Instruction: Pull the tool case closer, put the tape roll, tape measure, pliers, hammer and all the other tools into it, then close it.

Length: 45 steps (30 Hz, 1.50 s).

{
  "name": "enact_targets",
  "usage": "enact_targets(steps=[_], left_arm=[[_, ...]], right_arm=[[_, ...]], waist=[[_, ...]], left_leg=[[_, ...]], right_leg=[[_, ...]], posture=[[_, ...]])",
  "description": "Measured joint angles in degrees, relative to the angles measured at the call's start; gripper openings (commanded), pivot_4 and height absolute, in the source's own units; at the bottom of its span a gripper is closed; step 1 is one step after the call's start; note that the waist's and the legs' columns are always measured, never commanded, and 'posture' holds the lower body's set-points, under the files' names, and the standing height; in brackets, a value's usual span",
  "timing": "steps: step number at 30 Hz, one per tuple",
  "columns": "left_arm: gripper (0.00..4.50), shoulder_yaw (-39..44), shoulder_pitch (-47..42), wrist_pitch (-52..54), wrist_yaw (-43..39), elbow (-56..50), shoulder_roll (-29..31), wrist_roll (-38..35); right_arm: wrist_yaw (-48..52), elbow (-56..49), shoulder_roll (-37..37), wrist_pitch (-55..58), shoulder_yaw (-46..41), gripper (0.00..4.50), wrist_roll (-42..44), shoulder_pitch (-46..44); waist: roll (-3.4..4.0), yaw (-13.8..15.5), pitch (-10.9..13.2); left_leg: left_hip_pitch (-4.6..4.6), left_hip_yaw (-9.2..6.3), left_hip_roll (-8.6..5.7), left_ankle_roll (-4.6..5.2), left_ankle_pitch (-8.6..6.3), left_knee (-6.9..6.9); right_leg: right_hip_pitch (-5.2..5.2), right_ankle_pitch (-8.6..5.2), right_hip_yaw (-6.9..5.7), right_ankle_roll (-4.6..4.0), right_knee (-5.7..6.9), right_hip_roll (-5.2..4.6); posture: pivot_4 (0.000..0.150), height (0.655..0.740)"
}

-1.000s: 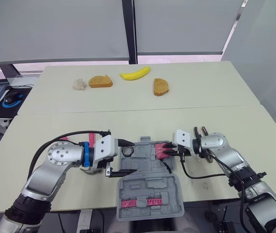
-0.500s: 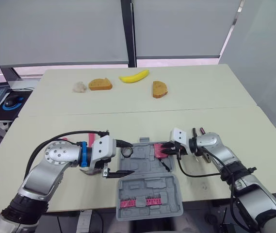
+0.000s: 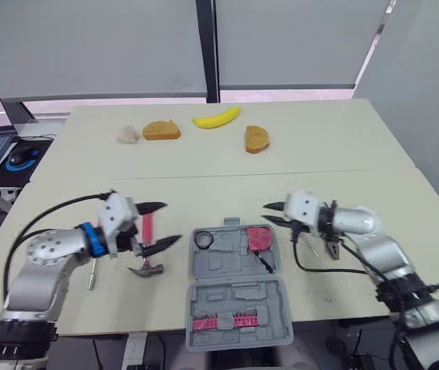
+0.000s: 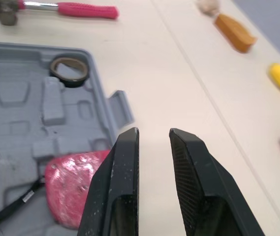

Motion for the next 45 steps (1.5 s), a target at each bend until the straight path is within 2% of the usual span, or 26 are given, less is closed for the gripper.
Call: enact_targets(steps=[5,8,10,14,20,22,28,33,37,45], left_arm=[[4.50,10.8,5.7,0.6,7.0,6.5,-0.4,-0.9],[4.50,16.2,9.7,1.6,9.8,9.2,-0.6,-2.1],[4.50,19.4,13.7,1.9,10.7,11.0,-0.6,-2.5],[4.50,24.1,20.7,3.0,11.9,12.6,-2.0,-3.4],[4.50,25.4,26.0,3.9,12.2,12.6,-3.8,-3.7],[4.50,25.4,26.5,3.9,12.5,12.5,-4.0,-3.7],[4.50,25.3,26.9,4.1,12.7,10.4,-3.9,-3.7],[4.50,21.9,26.6,3.5,7.7,5.6,-0.7,-3.0],[4.50,14.4,23.7,2.3,2.3,-2.0,1.4,-2.4],[4.50,-1.8,8.4,2.9,-4.7,-15.8,1.7,-4.6]], right_arm=[[-1.8,-10.9,-7.0,11.6,-14.5,1.00,6.1,12.7],[-3.8,-15.7,-8.4,15.3,-23.2,1.00,8.1,21.0],[-5.5,-17.7,-7.7,16.3,-28.0,1.45,8.5,26.8],[-10.7,-20.0,-0.9,16.3,-36.1,2.23,9.5,37.0],[-13.4,-21.0,3.9,14.1,-38.4,3.68,10.3,46.9],[-13.4,-20.9,4.1,12.8,-38.4,4.43,10.3,48.2],[-13.6,-19.3,3.1,11.6,-38.2,4.49,10.4,47.1],[-13.4,-18.4,0.9,12.2,-37.1,4.49,10.5,44.7],[-13.8,-18.5,0.3,14.2,-33.8,4.49,10.4,42.7],[-21.4,-18.4,5.1,18.8,-23.1,4.49,8.3,35.0]], waist=[[0.00,0.7,0.0],[-0.02,0.8,0.0],[-0.03,0.8,0.0],[-0.08,1.2,0.0],[-0.12,1.4,-0.1],[-0.12,1.4,-0.2],[-0.16,1.4,-0.2],[-0.13,1.4,-0.2],[-0.12,1.6,-0.2],[-0.01,1.2,-0.2]], left_leg=[[-0.17,0.01,-0.01,0.01,-0.01,0.03],[-0.12,0.01,0.04,0.02,-0.01,-0.01],[-0.11,0.05,0.07,0.02,-0.02,-0.03],[-0.12,0.05,0.07,0.01,-0.02,-0.02],[-0.05,0.04,0.12,0.01,-0.02,0.00],[-0.04,0.05,0.14,0.00,-0.02,0.00],[-0.07,0.09,0.14,0.00,-0.02,-0.01],[-0.06,0.10,0.15,0.00,-0.02,-0.02],[-0.08,0.11,0.13,0.00,-0.02,0.01],[-0.09,0.19,0.11,-0.01,-0.01,-0.02]], right_leg=[[-0.11,0.00,0.01,0.00,-0.01,-0.04],[-0.08,0.00,-0.02,0.01,0.00,-0.03],[-0.08,0.00,-0.01,0.01,0.00,-0.03],[-0.07,0.00,-0.01,0.01,-0.02,-0.06],[-0.09,-0.06,-0.02,-0.08,-0.04,-0.08],[-0.12,-0.08,-0.03,-0.10,-0.05,-0.08],[-0.17,-0.08,-0.02,-0.12,-0.08,-0.08],[-0.08,-0.08,-0.03,-0.12,-0.08,-0.08],[-0.04,-0.07,-0.02,-0.11,-0.08,-0.09],[-0.03,-0.04,0.03,-0.11,-0.02,-0.04]], posture=[[0.150,0.7400],[0.150,0.7400],[0.150,0.7400],[0.150,0.7400],[0.150,0.7400],[0.150,0.7400],[0.150,0.7400],[0.150,0.7400],[0.150,0.7400],[0.150,0.7400]])
